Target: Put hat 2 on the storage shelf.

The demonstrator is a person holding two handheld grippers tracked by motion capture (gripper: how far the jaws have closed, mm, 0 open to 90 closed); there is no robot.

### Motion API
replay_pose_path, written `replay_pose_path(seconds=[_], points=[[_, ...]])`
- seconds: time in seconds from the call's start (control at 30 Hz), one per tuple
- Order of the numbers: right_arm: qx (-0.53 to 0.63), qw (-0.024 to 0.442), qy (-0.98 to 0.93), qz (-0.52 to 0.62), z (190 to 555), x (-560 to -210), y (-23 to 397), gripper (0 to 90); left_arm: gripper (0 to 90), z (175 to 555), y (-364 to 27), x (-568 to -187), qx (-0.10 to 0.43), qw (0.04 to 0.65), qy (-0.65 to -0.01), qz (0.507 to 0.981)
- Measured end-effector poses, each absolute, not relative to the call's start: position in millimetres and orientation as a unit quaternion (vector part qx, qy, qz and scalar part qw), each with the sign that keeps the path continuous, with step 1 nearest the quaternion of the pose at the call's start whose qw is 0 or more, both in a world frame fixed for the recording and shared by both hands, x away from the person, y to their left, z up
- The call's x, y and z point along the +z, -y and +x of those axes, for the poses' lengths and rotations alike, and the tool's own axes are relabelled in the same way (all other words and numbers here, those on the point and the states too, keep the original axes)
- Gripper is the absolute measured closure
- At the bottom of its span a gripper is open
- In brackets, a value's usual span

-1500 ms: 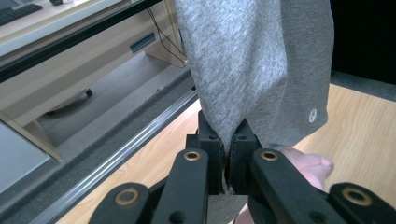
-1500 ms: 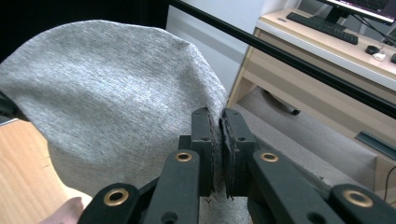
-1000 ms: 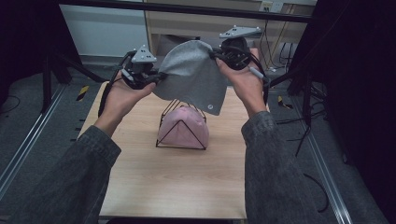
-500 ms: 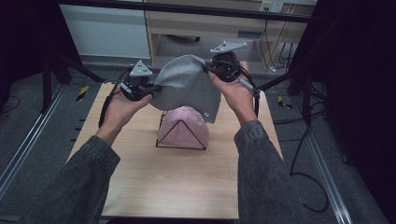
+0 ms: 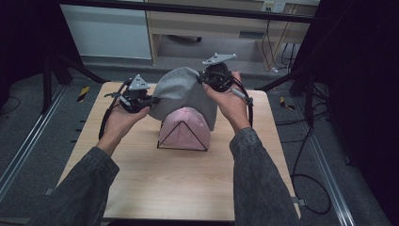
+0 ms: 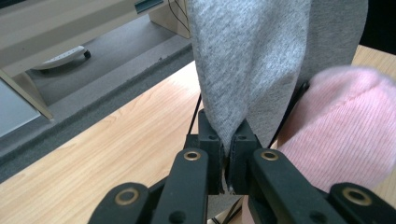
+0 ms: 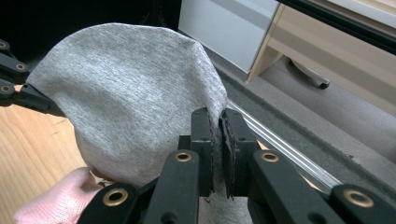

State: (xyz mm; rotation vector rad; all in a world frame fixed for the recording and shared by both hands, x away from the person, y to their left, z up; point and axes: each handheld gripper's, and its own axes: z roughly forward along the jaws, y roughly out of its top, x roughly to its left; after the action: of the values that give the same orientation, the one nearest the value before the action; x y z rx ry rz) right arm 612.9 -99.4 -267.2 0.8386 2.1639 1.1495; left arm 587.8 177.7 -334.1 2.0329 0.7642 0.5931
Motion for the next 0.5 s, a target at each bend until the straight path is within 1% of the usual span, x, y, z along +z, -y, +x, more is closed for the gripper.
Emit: replay_pose_path(seconds=[0.2,0.5], points=[[0.417,0.270,-0.810,0.310,613,-277,94,84.5,86.6,589,-180,-351,0.233,0.427,-0.314,0.815],[0.406,0.255,-0.818,0.319,618,-306,91,84.5,86.6,591,-182,-376,0.222,0.421,-0.324,0.818]])
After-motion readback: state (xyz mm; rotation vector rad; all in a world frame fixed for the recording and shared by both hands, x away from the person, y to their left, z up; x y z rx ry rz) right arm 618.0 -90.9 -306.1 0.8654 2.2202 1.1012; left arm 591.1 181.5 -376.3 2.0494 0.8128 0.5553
